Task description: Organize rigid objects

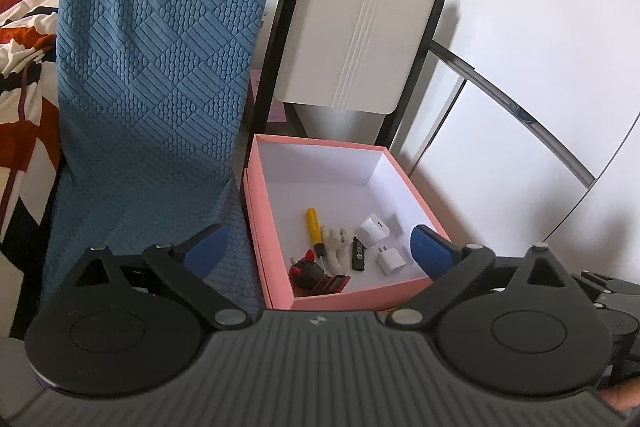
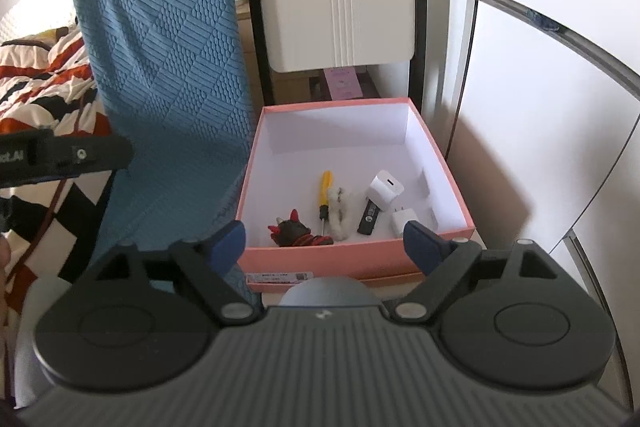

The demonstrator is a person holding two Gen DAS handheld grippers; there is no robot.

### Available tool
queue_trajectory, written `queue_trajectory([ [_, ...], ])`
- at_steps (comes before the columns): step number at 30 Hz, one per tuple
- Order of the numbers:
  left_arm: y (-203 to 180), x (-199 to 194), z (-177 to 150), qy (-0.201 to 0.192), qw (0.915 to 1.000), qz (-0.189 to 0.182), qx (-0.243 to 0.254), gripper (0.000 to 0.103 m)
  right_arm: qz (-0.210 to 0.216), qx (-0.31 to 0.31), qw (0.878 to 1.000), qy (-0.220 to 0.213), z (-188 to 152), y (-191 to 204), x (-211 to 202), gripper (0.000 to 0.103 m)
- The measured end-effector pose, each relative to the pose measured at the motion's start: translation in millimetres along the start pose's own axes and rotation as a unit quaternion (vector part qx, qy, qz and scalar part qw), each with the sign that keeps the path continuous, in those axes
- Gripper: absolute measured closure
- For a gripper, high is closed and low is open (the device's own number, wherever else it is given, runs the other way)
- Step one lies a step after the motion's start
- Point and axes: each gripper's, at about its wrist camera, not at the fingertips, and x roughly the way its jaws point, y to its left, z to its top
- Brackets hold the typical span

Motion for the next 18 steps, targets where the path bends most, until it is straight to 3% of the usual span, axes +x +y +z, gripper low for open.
queue_trajectory([
  [8, 3.7, 2.4, -0.9, 0.003, 0.9996, 0.026, -0.011, 0.001, 0.001, 0.004, 1.0, 0.009, -0.8, 1.5, 5.7, 0.016],
  [18, 5.6, 5.8, -1.1, 0.014, 0.9995, 0.027, -0.011, 0.001, 0.0, 0.009, 1.0, 0.009, -2.5, -0.9, 6.1, 0.016],
])
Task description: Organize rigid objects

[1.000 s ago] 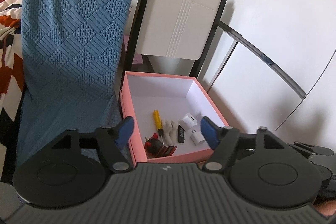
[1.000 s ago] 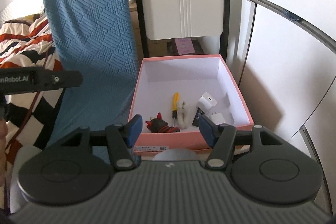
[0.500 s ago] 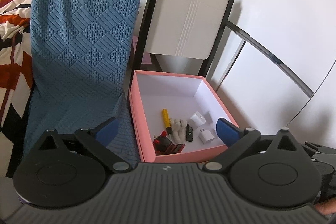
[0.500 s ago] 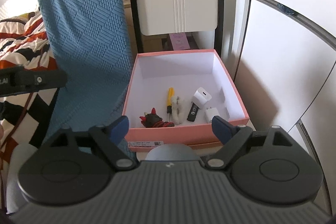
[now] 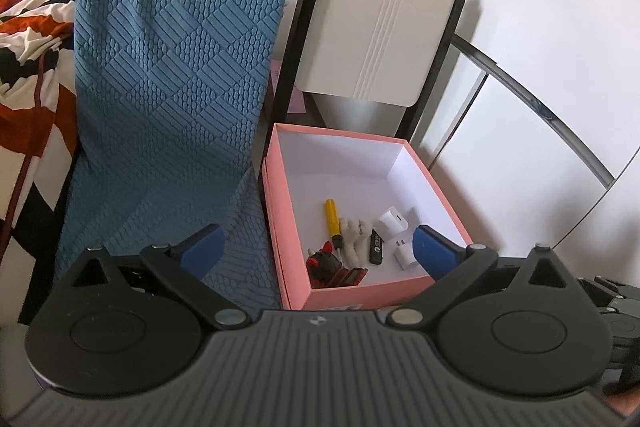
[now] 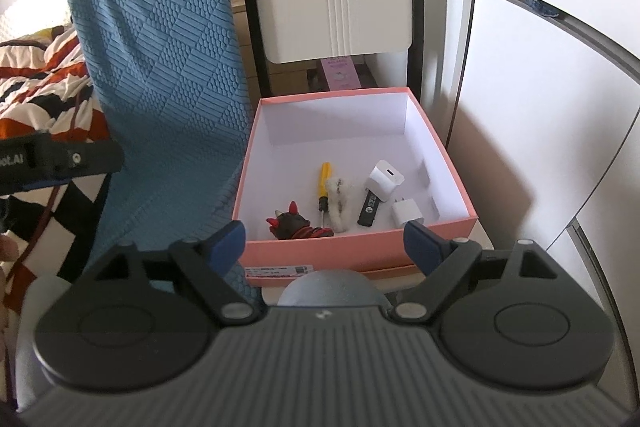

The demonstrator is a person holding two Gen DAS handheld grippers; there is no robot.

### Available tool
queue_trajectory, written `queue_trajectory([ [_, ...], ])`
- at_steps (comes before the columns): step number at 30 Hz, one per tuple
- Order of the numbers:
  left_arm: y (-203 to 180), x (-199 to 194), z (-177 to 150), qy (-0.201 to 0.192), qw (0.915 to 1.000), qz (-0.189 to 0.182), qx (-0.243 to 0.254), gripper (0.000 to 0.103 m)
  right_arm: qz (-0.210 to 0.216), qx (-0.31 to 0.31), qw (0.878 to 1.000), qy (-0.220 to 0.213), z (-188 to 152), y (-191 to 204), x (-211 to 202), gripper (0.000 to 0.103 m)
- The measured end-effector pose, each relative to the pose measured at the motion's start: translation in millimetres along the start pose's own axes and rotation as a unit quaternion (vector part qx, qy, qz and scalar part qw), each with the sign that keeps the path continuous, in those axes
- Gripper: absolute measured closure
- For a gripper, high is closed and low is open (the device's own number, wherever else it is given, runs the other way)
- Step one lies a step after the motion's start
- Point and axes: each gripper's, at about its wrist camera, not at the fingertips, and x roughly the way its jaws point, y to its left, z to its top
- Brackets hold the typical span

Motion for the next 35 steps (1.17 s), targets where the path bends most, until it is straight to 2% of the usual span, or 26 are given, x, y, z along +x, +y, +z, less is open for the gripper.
queue_trajectory([
  [10, -3, 3, -2, 0.012, 0.9998, 0.012, 0.008, 0.001, -0.005, 0.006, 1.0, -0.008, -1, -1, -2, 0.015],
  [11, -3, 3, -2, 0.013, 0.9998, 0.012, 0.009, 0.001, -0.008, 0.008, 1.0, -0.007, -1, 0, -1, 0.013],
  [12, -2, 2, -2, 0.012, 0.9998, 0.012, 0.009, 0.001, -0.01, 0.01, 1.0, -0.005, -1, -1, 0, 0.0],
  [35, 0, -8, -4, 0.008, 0.9999, 0.012, 0.005, 0.001, -0.013, 0.004, 1.0, -0.008, -4, 2, -6, 0.0],
])
